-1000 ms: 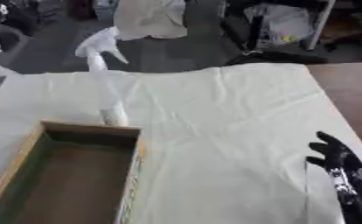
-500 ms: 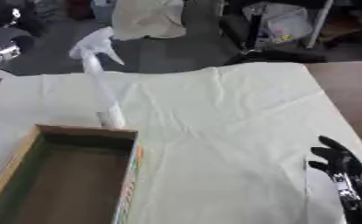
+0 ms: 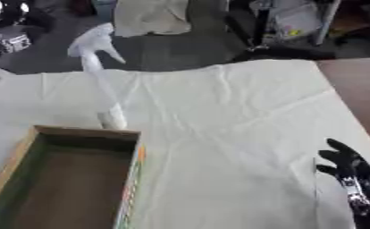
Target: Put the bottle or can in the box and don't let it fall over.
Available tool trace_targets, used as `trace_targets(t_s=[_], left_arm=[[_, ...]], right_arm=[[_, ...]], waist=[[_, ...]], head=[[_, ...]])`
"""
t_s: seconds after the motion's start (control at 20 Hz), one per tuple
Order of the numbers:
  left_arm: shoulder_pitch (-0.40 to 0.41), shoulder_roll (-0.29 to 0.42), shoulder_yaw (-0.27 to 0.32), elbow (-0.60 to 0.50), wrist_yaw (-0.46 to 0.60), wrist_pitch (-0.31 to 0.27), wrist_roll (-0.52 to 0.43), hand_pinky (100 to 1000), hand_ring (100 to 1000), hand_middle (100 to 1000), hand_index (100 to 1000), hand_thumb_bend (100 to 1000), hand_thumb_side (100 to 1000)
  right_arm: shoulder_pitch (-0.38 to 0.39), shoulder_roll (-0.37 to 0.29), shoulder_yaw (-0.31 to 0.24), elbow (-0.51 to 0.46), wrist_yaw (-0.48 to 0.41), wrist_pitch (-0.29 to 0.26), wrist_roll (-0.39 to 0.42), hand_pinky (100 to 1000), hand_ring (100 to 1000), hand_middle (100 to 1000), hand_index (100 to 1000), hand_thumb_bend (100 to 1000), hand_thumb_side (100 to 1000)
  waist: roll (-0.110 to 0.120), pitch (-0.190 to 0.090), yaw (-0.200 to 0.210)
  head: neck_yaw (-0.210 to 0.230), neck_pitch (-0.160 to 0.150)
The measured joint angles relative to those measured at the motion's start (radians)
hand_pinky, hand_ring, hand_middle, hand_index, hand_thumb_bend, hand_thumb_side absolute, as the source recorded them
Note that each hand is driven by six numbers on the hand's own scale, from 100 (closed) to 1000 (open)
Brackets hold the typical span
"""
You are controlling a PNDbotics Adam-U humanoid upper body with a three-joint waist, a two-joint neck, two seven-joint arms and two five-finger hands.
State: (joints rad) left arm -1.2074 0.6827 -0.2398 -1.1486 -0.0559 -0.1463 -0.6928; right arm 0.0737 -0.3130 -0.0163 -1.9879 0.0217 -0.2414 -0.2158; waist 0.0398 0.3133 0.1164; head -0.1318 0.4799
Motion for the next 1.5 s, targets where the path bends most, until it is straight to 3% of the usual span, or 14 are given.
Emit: trace_targets(t_s=[0.15,0.55,1.5], left_arm=[[0.0,-0.004,0.0,-0.005,0.011,0.012,0.001,1000,881,819,859,100,736],[-0.016,-0.014,0.007,-0.005,0.005,0.043,0.038,1000,886,816,848,100,670],[-0.027,-0.039,0.016,0.001,-0.004,0.053,0.095,1000,857,803,836,100,689]], right_arm=[[-0.004,0.0,0.004,0.0,0.0,-0.001,0.001,776,866,909,753,100,776],[-0.021,0.0,0.005,0.0,-0.011,0.005,0.006,776,865,907,753,100,782],[-0.048,0.003,0.011,0.0,-0.018,0.026,0.021,776,860,904,750,100,795]], waist=[[0.0,0.002,-0.006],[0.003,0.013,-0.021],[0.013,0.034,-0.04]], head=[[0.013,0.0],[0.047,-0.008],[0.061,-0.026]])
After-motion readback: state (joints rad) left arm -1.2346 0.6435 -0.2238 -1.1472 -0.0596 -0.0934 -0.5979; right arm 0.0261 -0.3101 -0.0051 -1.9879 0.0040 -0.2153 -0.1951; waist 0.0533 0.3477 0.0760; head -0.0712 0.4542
